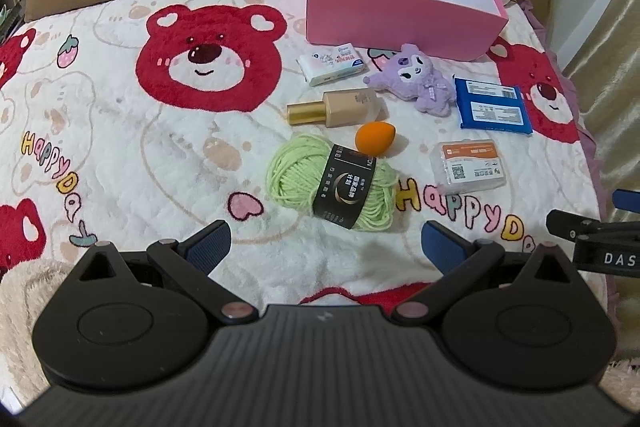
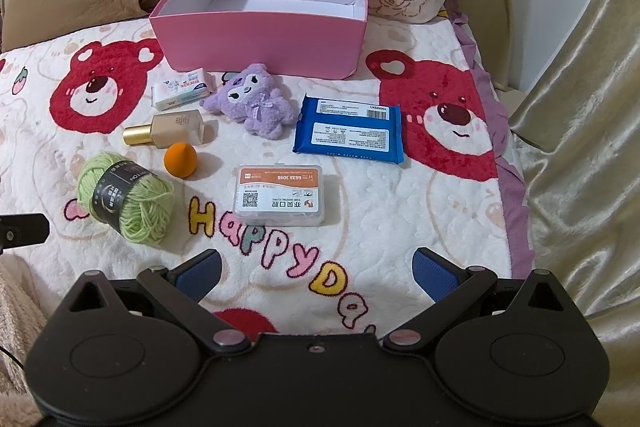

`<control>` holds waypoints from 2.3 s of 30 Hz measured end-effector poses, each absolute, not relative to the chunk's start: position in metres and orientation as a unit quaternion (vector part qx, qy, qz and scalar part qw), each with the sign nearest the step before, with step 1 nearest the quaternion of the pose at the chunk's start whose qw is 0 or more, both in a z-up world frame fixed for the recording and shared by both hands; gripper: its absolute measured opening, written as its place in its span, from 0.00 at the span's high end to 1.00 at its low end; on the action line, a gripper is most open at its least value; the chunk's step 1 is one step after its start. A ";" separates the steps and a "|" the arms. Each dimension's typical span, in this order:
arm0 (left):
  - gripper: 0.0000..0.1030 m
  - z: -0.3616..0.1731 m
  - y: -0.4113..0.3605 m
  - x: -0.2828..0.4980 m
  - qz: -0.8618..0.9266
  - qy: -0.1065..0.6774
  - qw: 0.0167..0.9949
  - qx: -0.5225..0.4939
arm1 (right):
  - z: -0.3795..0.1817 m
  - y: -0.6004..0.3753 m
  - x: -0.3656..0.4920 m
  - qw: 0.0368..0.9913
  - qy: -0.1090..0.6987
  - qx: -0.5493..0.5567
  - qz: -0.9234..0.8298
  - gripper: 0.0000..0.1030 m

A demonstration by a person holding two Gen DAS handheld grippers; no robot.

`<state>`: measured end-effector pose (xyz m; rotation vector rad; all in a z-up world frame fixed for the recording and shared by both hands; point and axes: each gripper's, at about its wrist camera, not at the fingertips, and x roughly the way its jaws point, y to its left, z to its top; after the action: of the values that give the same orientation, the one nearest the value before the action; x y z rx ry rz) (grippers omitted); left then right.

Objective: Organize objects

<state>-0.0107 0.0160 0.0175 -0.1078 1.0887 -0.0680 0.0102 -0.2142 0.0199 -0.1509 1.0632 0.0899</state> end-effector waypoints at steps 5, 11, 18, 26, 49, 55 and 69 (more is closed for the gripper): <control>0.00 0.023 0.016 -0.007 -0.049 0.519 0.852 -0.039 | 0.023 -0.214 0.009 0.860 0.503 -0.077 0.045 0.01; 0.01 0.035 0.021 0.005 -0.077 0.515 0.854 -0.010 | 0.030 -0.214 0.012 0.859 0.503 -0.075 0.056 0.00; 0.01 0.049 0.032 0.030 -0.110 0.502 0.857 0.023 | 0.040 -0.211 0.026 0.852 0.507 -0.048 0.116 0.00; 0.02 0.032 0.042 0.079 -0.127 0.499 0.856 0.030 | 0.032 -0.193 0.048 0.852 0.467 -0.007 0.235 0.00; 0.04 -0.069 0.067 0.117 -0.075 0.551 0.818 -0.144 | -0.080 -0.119 0.084 0.743 0.578 0.112 0.318 0.01; 0.10 -0.083 0.065 0.118 -0.035 0.550 0.827 -0.110 | -0.087 -0.107 0.068 0.777 0.539 0.069 0.318 0.04; 0.40 -0.102 0.082 0.102 -0.097 0.552 0.788 -0.255 | -0.104 -0.104 0.058 0.806 0.516 0.036 0.287 0.22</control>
<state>0.1017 0.0821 -0.1023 -0.5499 1.1882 -0.2082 0.0579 -0.1038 -0.1044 0.0765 1.1054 0.6136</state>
